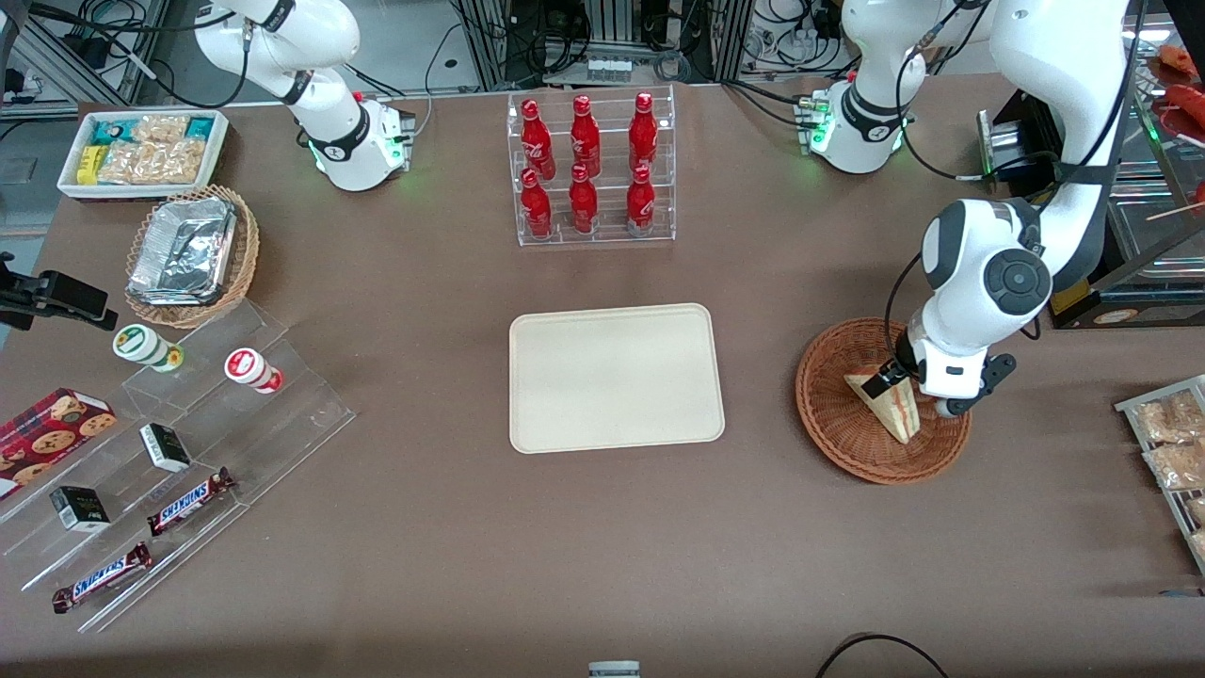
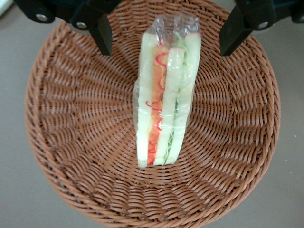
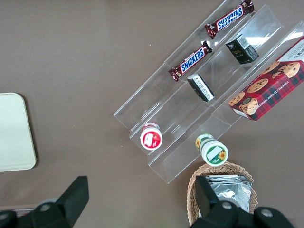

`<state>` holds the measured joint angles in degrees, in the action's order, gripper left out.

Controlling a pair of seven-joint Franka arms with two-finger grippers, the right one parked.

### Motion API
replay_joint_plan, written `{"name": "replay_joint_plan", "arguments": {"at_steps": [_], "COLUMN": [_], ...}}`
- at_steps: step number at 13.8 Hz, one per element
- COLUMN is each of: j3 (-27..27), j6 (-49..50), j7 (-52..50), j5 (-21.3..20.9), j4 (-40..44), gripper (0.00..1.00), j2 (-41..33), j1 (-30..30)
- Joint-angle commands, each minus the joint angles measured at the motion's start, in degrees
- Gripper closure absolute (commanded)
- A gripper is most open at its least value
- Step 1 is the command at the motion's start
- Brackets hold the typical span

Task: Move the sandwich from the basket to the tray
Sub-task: 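Lower the open left gripper around the wrapped sandwich wedge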

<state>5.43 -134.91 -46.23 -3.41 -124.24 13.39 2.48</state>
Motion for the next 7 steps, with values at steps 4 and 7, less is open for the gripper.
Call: {"name": "replay_joint_plan", "arguments": {"at_steps": [4,7], "j3": [-0.25,-0.34], "j6": [-2.1,-3.08], "j7": [-1.66,-1.75], "j5": [-1.77,-1.77], "j4": [1.63,1.63], "gripper": [0.0,0.0], "j2": [3.22,4.54], "j1": [-0.11,-0.28]}}
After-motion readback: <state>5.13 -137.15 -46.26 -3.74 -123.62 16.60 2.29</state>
